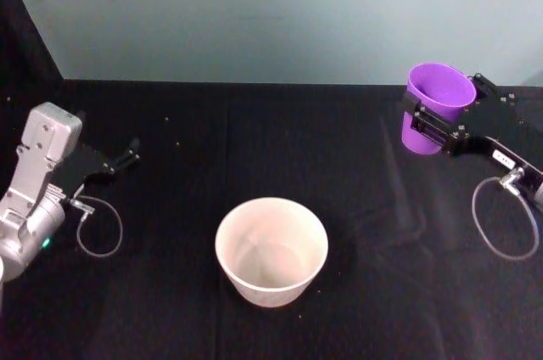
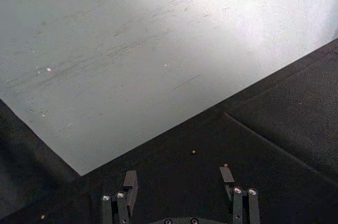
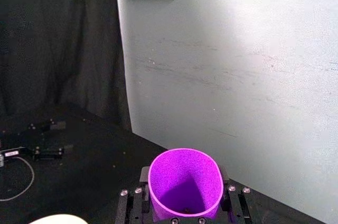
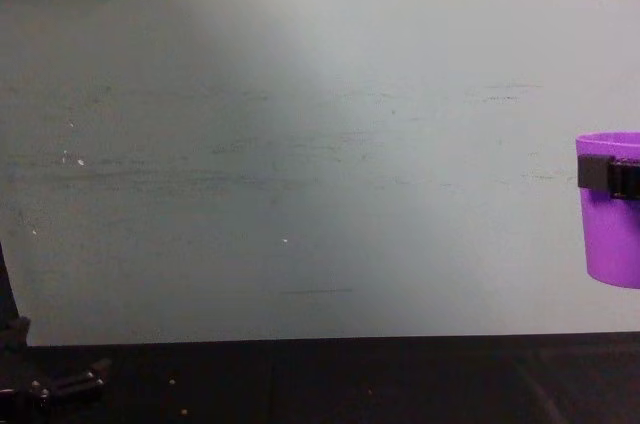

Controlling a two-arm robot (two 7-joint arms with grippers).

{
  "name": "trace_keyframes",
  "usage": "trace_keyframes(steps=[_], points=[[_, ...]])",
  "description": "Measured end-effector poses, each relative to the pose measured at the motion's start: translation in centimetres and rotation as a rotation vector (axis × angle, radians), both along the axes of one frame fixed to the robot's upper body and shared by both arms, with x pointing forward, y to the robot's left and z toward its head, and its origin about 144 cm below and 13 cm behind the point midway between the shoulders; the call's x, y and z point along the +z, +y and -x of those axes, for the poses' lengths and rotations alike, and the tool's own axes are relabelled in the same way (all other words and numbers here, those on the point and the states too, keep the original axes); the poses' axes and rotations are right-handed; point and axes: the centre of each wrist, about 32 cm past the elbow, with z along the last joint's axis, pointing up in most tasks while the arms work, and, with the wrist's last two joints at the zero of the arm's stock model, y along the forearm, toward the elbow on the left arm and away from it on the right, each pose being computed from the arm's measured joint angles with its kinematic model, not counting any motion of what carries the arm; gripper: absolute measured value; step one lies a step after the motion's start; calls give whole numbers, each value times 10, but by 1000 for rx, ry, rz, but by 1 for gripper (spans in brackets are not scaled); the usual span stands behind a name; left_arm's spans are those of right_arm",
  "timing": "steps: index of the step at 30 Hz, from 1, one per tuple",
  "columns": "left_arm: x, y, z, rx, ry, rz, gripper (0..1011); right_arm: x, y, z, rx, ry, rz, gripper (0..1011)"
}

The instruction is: Pick up the cup and pour the mung beans from the cup into the bowl.

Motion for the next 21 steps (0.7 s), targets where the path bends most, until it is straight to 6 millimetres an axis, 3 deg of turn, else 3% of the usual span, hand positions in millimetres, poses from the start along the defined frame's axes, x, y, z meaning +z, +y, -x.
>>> trace_keyframes(steps=[21], points=[[0,0,0,0,0,0,1011,0,0,0,0,0,0,726]])
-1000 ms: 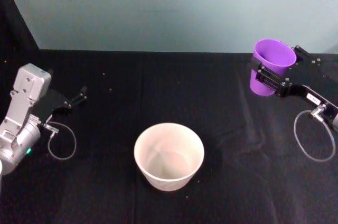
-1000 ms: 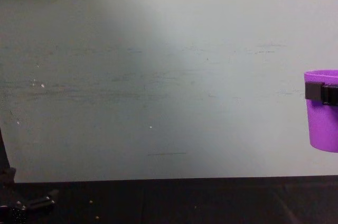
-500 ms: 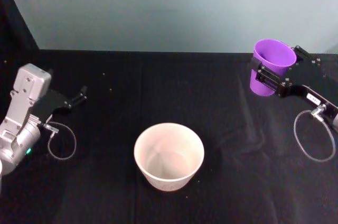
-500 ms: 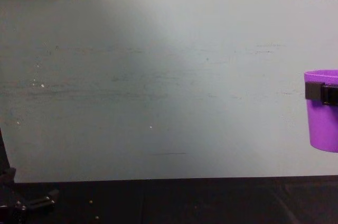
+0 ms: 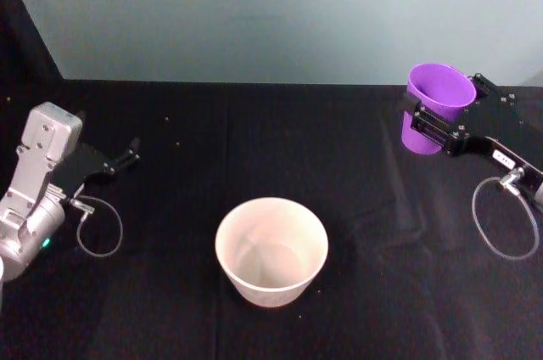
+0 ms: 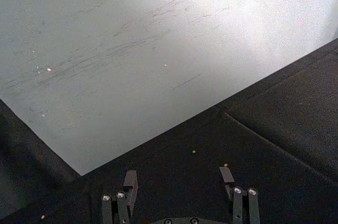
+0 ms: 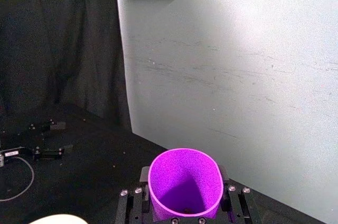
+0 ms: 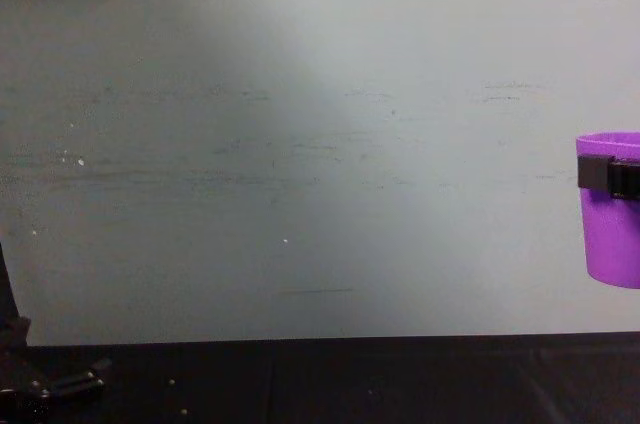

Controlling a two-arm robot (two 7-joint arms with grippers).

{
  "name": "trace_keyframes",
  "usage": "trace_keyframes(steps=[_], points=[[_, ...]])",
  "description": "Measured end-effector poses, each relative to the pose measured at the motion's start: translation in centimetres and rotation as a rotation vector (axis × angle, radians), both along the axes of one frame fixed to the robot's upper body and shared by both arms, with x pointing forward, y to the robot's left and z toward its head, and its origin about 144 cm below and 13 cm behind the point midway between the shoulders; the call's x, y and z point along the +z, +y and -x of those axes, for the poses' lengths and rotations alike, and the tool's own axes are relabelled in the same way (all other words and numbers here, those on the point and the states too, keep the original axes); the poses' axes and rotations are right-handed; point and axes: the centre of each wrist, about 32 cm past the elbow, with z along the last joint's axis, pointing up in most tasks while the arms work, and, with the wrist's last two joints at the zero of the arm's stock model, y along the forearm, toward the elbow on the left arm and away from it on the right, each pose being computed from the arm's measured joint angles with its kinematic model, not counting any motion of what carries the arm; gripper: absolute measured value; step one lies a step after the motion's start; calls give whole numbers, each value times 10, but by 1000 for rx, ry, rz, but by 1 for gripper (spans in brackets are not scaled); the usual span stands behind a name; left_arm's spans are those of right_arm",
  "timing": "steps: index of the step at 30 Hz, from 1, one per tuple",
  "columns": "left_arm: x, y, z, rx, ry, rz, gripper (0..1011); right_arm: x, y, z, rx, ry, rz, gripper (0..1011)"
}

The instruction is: Pick up the cup and pour the mung beans from the cup into the bowl.

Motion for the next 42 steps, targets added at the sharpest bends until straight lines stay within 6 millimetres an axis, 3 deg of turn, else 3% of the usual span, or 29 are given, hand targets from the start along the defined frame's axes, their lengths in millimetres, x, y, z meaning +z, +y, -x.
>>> trace_keyframes(steps=[42], points=[[0,0,0,0,0,0,1011,0,0,0,0,0,0,726]])
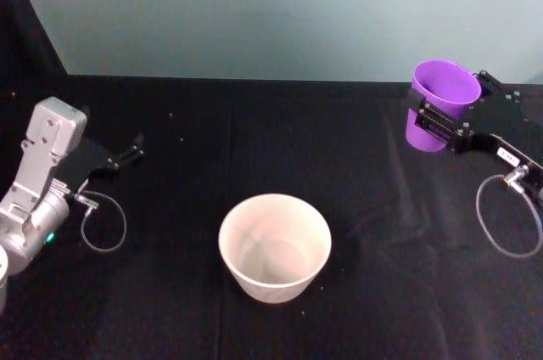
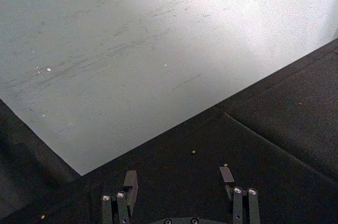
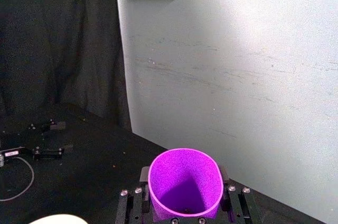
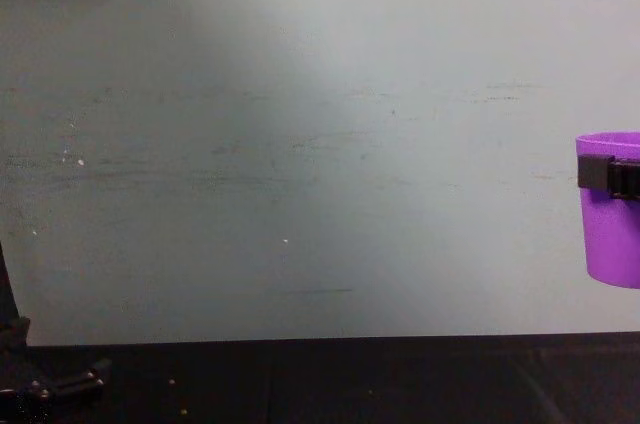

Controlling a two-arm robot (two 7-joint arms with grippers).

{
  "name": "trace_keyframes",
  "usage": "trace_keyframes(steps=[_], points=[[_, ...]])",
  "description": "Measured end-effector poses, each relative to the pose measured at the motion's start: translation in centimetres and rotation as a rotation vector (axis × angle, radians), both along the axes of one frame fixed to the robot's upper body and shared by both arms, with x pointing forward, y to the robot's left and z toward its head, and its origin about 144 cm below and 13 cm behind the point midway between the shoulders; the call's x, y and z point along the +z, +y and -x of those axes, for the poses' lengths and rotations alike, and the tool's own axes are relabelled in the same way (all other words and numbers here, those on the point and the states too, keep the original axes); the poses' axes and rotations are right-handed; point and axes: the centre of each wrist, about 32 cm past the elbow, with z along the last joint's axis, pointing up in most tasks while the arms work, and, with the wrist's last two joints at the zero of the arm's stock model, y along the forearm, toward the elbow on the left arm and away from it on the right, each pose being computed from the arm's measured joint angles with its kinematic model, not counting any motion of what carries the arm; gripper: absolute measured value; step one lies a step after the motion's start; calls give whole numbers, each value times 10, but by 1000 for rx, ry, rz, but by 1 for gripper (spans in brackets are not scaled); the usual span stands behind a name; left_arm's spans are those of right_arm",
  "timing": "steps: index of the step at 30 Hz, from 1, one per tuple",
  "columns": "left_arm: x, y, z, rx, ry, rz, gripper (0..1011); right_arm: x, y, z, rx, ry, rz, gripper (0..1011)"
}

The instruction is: Pick up the cup and pour the mung beans from the cup into the bowl.

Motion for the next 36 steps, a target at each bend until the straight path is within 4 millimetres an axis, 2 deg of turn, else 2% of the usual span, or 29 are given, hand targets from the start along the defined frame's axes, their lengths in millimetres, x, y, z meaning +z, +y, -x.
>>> trace_keyframes(steps=[18,23,30,36], points=[[0,0,0,0,0,0,1011,0,0,0,0,-1,0,726],[0,0,0,0,0,0,1011,-5,2,-7,4,-11,-9,726],[0,0,0,0,0,0,1011,-8,12,-19,12,-7,-1,726],[0,0,0,0,0,0,1011,-17,33,-34,18,-13,83,726]])
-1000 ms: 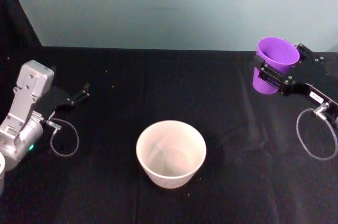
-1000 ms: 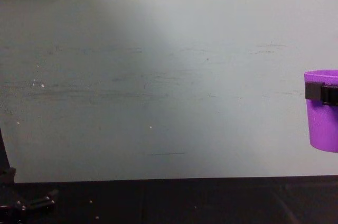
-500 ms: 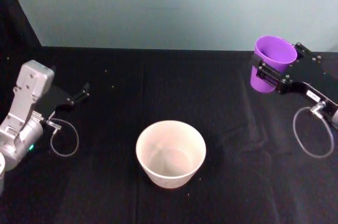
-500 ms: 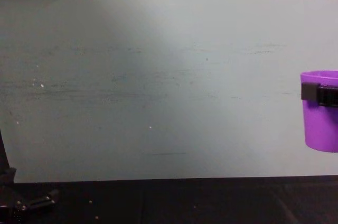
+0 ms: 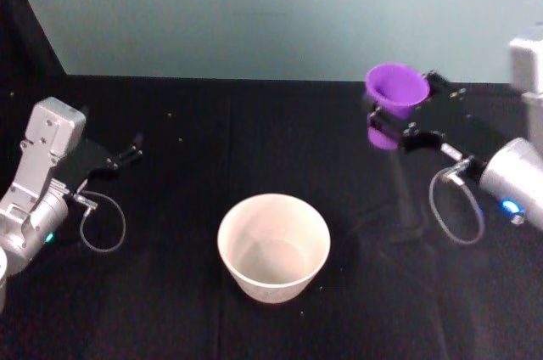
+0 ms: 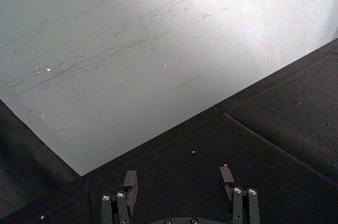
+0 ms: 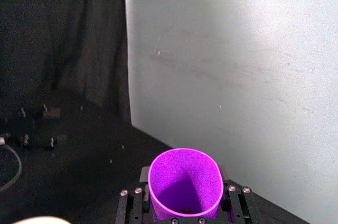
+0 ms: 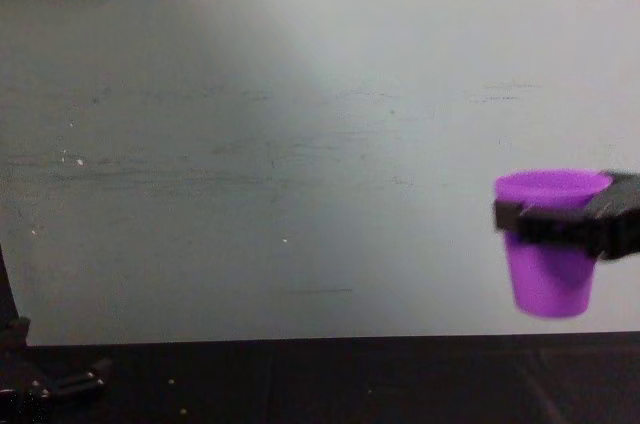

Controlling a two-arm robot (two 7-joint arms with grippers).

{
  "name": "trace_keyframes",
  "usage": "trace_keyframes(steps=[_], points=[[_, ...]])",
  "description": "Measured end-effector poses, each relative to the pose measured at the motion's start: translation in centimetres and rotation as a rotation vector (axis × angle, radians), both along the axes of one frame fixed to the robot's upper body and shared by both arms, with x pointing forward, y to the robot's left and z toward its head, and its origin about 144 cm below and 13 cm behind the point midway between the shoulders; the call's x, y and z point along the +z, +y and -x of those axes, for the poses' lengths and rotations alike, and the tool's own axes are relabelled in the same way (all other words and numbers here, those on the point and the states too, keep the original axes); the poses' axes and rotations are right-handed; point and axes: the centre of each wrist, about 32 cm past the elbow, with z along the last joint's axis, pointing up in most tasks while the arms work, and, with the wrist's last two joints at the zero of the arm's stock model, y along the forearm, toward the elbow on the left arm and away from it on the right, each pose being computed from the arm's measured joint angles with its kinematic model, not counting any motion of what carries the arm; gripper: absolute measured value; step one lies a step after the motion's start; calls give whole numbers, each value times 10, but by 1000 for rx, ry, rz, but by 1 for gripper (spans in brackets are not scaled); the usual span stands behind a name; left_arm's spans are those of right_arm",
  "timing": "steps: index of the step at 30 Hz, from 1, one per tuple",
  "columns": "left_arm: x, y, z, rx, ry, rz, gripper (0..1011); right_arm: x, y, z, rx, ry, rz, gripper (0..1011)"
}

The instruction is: Pick up the cup and pour the mung beans from the cup into the bowl.

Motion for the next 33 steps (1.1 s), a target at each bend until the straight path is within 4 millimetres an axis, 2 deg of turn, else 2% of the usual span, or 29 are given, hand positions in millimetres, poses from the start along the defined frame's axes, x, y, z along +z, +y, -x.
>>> trace_keyframes(steps=[12,16,26,33], points=[[0,0,0,0,0,0,1011,-30,26,-9,-12,-66,240,726],[0,0,0,0,0,0,1011,-40,37,-4,-6,-176,415,726],[0,0,0,0,0,0,1011,-46,53,11,31,-407,693,726],[0,0,0,0,0,0,1011,-49,61,18,51,-510,812,726]])
